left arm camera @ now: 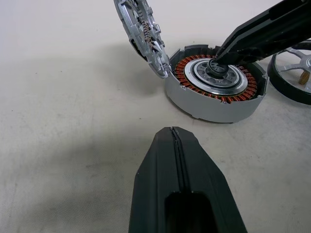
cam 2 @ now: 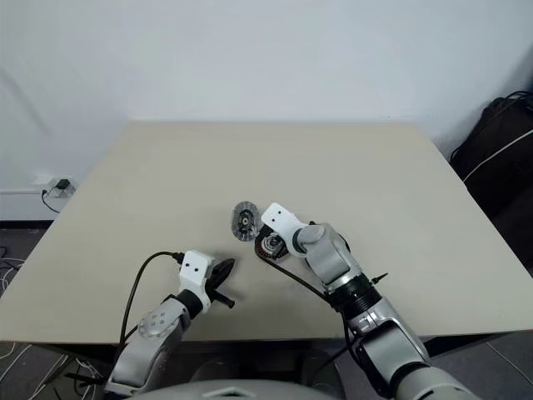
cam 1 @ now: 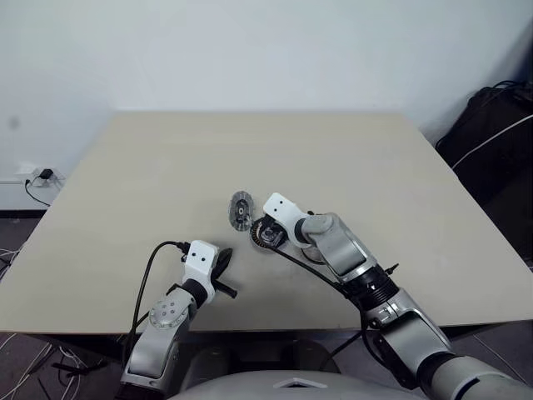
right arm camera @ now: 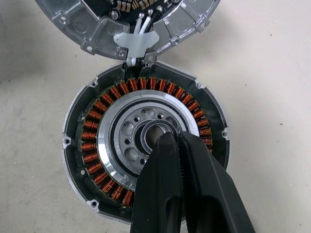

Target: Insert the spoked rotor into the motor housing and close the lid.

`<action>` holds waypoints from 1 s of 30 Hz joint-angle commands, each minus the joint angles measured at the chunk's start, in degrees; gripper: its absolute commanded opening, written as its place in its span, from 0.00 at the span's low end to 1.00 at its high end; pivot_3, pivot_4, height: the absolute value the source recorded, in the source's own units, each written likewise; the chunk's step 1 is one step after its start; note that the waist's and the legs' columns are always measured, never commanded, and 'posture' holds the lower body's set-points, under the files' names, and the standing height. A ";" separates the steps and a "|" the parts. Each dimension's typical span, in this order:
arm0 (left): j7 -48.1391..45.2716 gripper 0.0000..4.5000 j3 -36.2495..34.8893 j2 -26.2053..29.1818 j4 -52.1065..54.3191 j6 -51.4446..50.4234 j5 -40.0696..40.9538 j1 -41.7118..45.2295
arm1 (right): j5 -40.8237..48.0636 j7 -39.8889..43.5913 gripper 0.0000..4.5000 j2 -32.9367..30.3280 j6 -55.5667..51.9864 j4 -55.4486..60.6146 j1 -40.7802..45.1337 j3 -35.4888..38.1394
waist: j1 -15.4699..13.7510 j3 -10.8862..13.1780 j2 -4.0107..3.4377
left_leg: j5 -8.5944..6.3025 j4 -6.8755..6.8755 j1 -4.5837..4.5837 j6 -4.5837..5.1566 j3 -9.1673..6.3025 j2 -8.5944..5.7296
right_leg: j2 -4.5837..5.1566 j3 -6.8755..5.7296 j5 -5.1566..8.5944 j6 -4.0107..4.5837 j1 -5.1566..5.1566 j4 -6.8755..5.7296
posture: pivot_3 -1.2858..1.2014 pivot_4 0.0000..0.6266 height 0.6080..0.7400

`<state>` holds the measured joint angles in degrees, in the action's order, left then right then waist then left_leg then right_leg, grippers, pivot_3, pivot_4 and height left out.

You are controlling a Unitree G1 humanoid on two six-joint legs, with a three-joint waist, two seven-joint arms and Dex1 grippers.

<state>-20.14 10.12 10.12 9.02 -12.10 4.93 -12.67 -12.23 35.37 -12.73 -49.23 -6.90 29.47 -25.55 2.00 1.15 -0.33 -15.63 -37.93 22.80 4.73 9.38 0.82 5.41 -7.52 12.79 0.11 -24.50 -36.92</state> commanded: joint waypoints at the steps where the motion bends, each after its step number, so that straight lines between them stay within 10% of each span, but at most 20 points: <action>1: -0.13 0.00 0.16 -0.25 0.49 0.52 0.25 0.49 | 0.58 -0.04 0.01 0.01 -0.02 1.10 1.37 -0.18 | 0.00 0.00 0.00 | 0.00 0.00 0.00 0.00 0.00 0.00 | 0.00 0.00 -0.01 0.01 0.00 0.00 | 0.52 0.00 1.00; 20: -0.08 0.00 0.19 -0.07 0.90 0.49 0.15 0.12 | 3.33 2.37 0.01 -1.40 -0.59 1.28 0.81 -2.00 | -0.03 0.00 0.00 | -0.03 0.00 0.00 0.05 -0.01 0.00 | 0.00 -0.02 -0.01 0.03 0.00 0.01 | 0.52 0.00 1.00; 27: -0.10 0.00 0.10 0.02 0.98 0.36 0.22 0.05 | 3.19 1.54 0.44 -1.55 -0.12 1.50 0.96 -2.07 | 0.00 0.00 0.00 | -0.03 0.00 0.00 0.06 -0.04 0.00 | 0.00 -0.08 -0.01 0.07 0.02 0.00 | 0.52 0.00 1.00; 30: -0.11 0.00 0.06 0.07 0.95 0.29 0.25 0.12 | 3.33 0.76 0.44 -1.46 0.30 1.79 1.37 -1.34 | 0.06 0.00 -0.01 | -0.03 -0.01 0.00 0.06 -0.04 0.00 | 0.00 -0.08 0.01 0.05 0.02 0.00 | 0.52 0.00 1.00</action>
<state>-20.13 10.10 10.31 9.02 -12.13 4.92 -12.86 -9.28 36.35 -14.55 -49.35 -6.61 29.95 -27.56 2.06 1.15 -0.33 -15.66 -37.93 22.80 4.79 9.33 0.83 5.41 -7.60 12.80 0.16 -24.48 -36.93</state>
